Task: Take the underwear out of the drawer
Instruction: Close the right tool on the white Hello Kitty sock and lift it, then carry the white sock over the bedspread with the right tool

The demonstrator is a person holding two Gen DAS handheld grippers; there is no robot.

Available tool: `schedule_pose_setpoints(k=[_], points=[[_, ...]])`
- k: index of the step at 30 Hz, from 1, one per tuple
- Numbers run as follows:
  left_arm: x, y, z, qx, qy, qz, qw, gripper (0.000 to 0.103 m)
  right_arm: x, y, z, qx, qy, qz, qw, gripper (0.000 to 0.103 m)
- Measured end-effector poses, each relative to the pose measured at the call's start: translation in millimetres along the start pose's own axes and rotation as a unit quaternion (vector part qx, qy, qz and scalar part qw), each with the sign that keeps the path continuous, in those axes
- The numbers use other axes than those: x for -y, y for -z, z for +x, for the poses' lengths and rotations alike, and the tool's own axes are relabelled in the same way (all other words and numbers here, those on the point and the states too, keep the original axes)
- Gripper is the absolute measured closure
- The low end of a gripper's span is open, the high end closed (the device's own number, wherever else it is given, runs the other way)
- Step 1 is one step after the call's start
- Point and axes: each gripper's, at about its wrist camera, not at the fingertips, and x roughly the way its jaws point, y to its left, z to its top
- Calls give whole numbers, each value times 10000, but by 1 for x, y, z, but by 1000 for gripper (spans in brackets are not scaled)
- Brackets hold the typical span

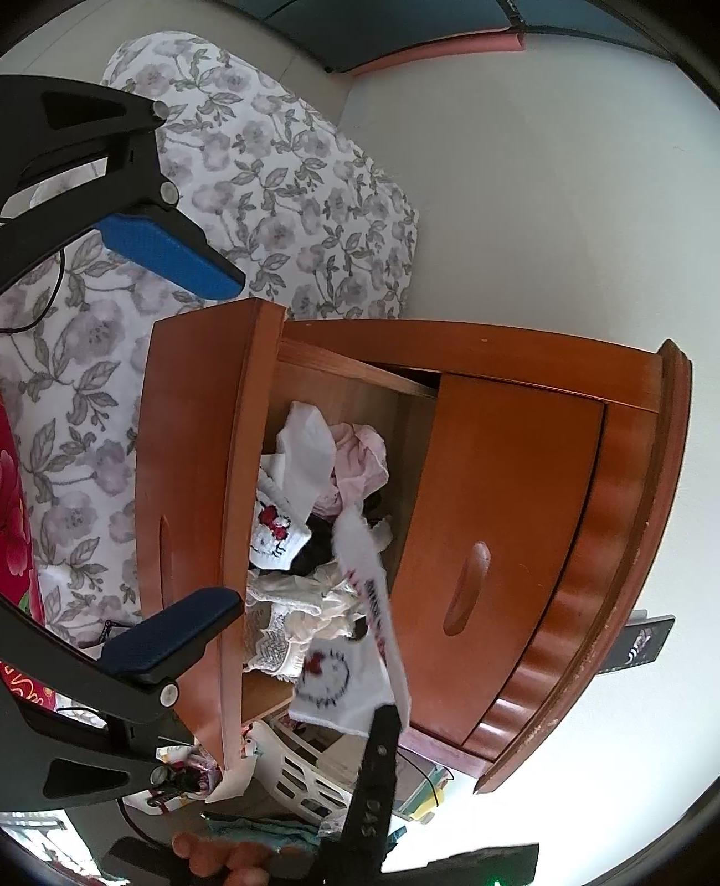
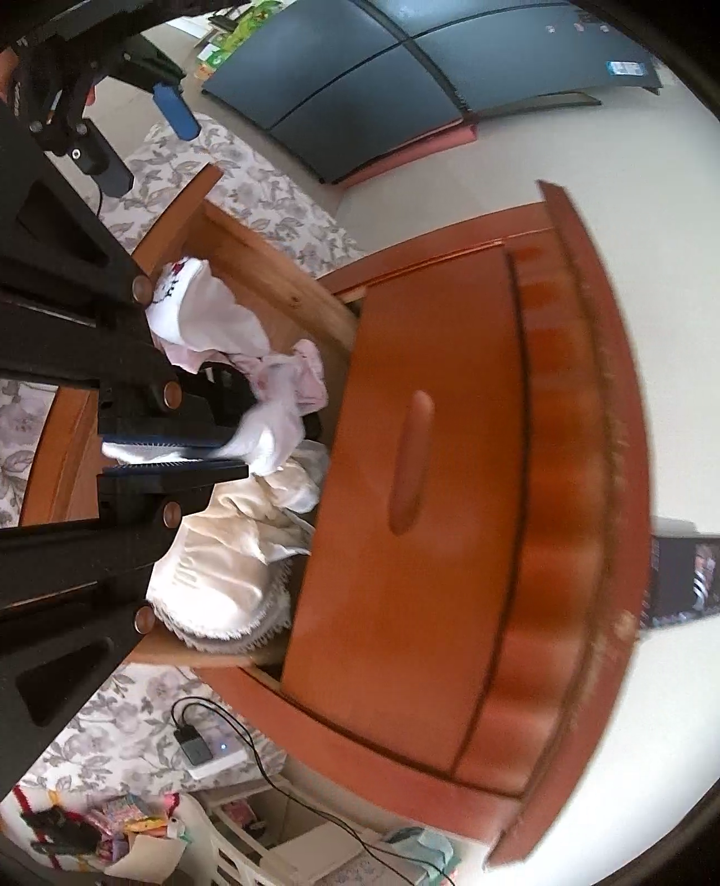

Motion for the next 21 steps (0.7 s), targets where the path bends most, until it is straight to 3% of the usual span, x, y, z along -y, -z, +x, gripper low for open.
schedule_pose_setpoints(k=[12,21], points=[[12,-5,-17,130,-6,36,9999,0,29,-8,-83,782,161,168,9967,98],[27,-8,-30,219,25,85,9997,0,84,1,-163,1392,648,519,9868,98]])
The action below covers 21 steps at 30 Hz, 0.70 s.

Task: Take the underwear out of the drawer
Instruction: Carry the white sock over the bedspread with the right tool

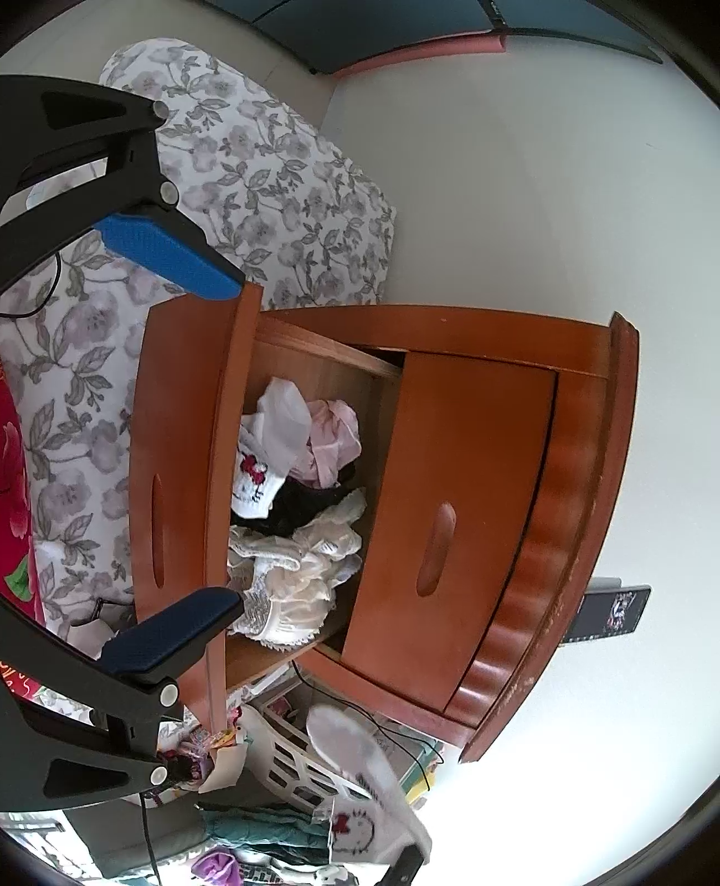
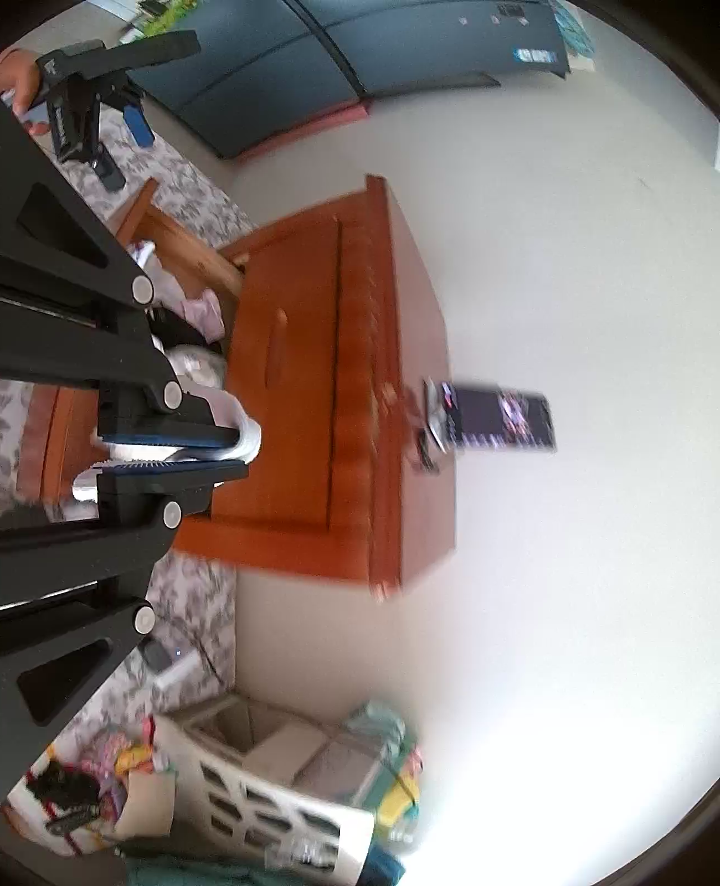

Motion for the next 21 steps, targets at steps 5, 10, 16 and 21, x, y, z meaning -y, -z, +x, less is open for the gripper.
schedule_pose_setpoints(k=[5,10,16,21], points=[[13,-1,-4,7,46,99,9999,0,41,2,-24,89,380,235,9990,98],[26,-1,-4,-4,81,253,9996,0,82,18,-30,-9,720,562,9958,98],[38,1,-3,-60,117,415,9991,0,114,52,-6,-460,901,879,9910,98],[42,3,1,-113,87,481,9987,0,130,92,32,-1007,879,1151,9843,98]])
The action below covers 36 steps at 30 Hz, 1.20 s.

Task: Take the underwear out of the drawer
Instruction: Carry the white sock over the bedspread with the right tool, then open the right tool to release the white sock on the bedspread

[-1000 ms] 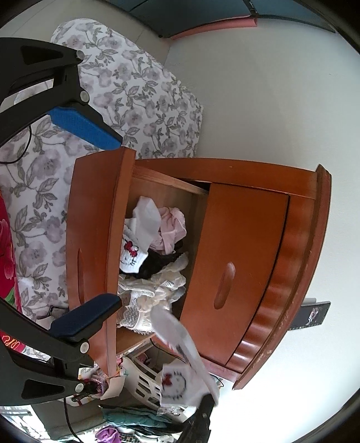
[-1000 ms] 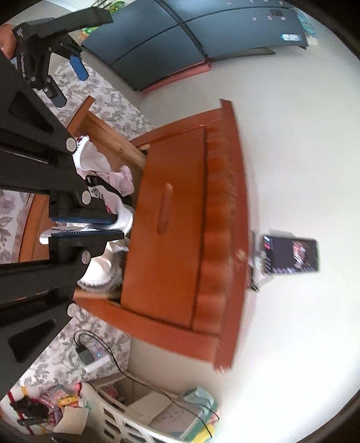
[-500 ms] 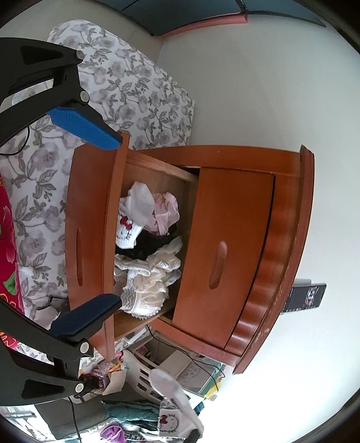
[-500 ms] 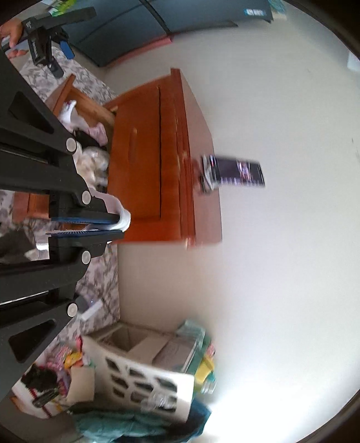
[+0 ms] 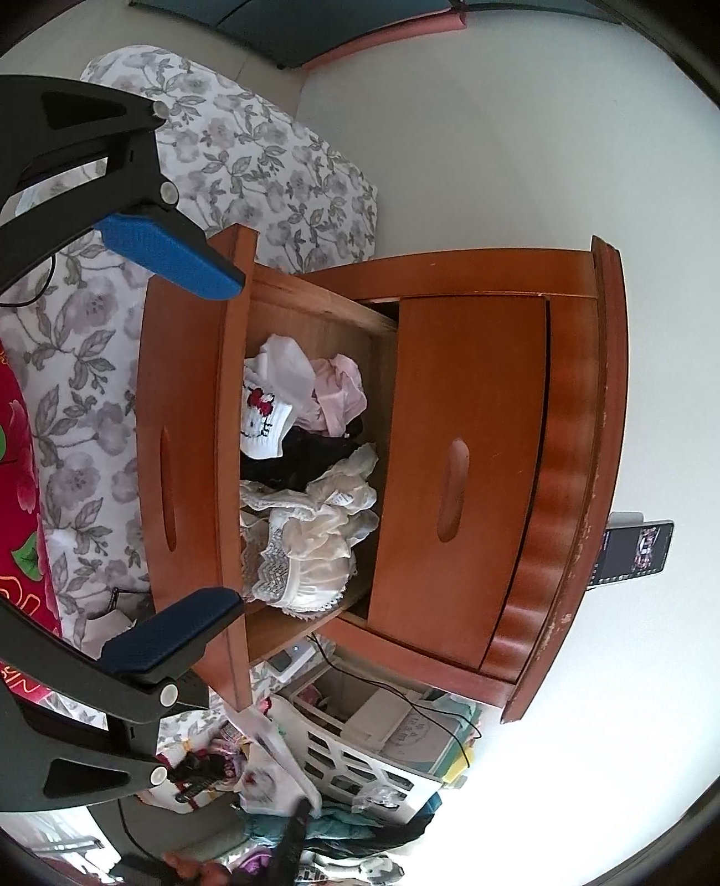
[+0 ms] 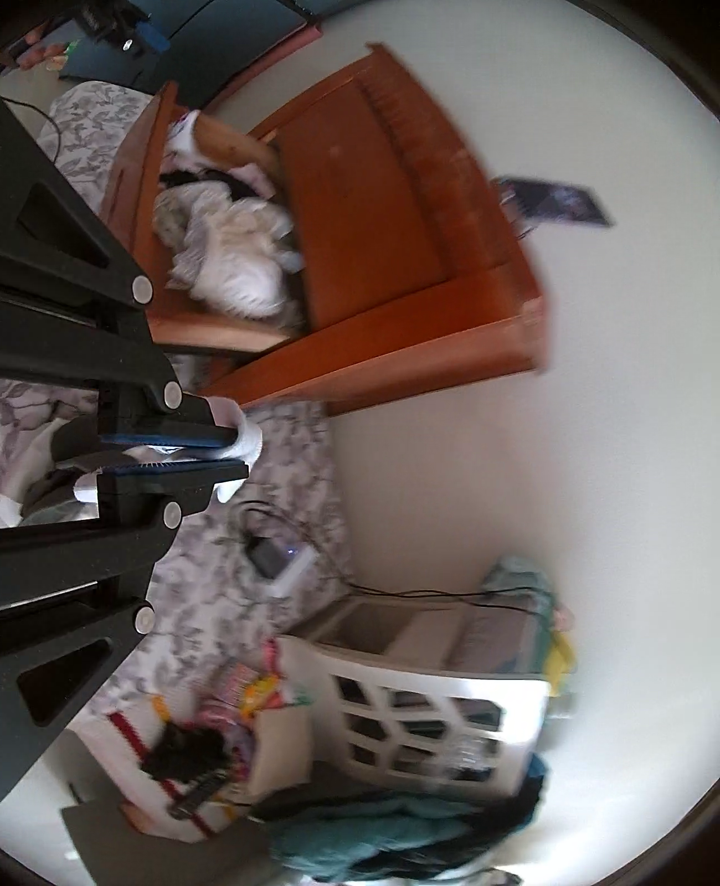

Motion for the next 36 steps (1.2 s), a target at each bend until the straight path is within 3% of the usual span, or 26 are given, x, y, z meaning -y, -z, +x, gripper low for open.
schedule_pose_setpoints(k=[10,16,26,30,35,36], points=[[-2,4,12,-148,-29,12,9999,0,7,80,115,-1603,92,162,9869,98],[-4,6,20,-238,-40,-25,9997,0,6,116,151,-2207,221,66,9751,95],[-3,8,24,-287,-10,-18,9996,0,-8,131,162,-2463,161,-195,9689,95],[-4,7,23,-263,-6,-34,9996,0,-12,124,154,-2422,142,-250,9698,79],[-5,7,22,-256,-4,-59,9997,0,-17,114,141,-2303,169,-348,9724,74],[-6,7,22,-258,-3,-65,9996,0,-17,112,138,-2278,190,-361,9728,65]])
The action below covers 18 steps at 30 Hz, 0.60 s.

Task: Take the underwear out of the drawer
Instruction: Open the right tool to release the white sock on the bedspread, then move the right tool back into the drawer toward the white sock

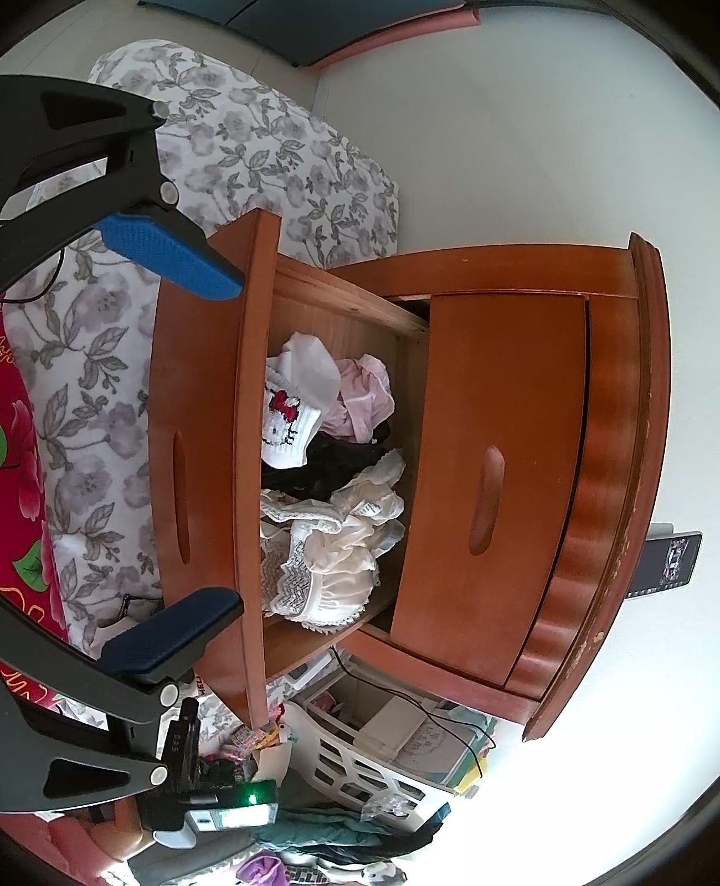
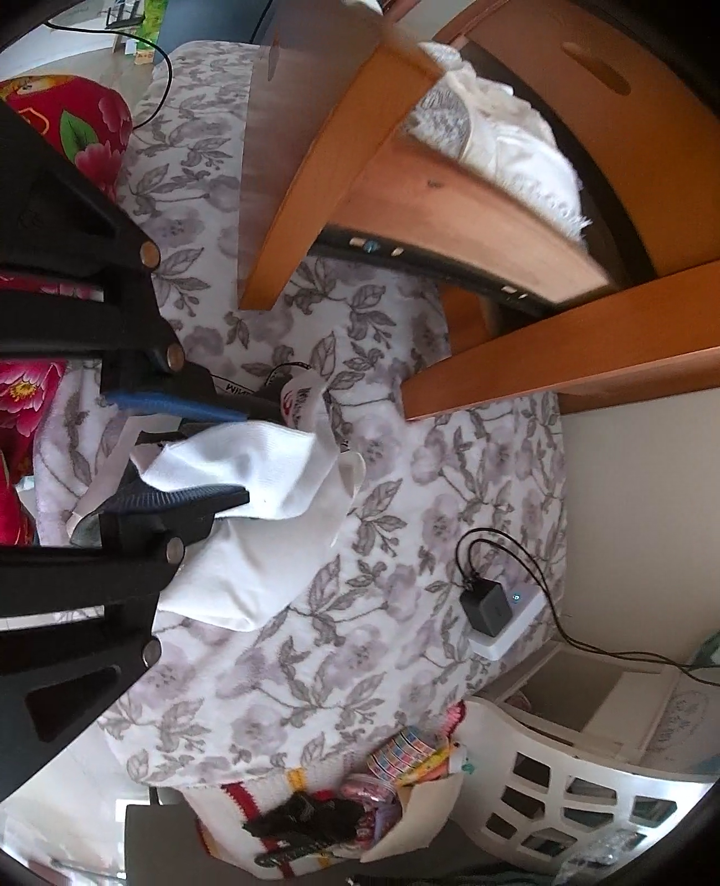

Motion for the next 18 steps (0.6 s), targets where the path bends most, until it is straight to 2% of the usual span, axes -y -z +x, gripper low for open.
schedule_pose_setpoints(k=[1,2,5,6,9,12,15,18], points=[[-1,0,0,-6,2,-5,10000,0,-1,-1,-6,50,37,-13,10000,53],[-1,0,0,-13,-1,-12,10000,0,-2,-1,-11,99,48,-28,9999,49],[-1,0,1,-20,-17,-1,10000,0,-8,-3,-29,303,-11,-139,9994,42],[-1,1,1,-18,-24,4,10000,0,-10,-3,-34,365,-21,-158,9992,36],[-1,1,2,-27,-36,11,10000,0,-17,-4,-51,561,-58,-222,9982,30],[-1,1,2,-9,-61,8,10000,0,-27,-4,-66,731,-93,-324,9968,17],[-4,1,2,16,-107,-46,9999,0,-38,-4,-80,908,-174,-457,9947,12],[-9,1,1,38,-128,-151,9998,0,-47,-5,-92,1064,-243,-554,9925,0]])
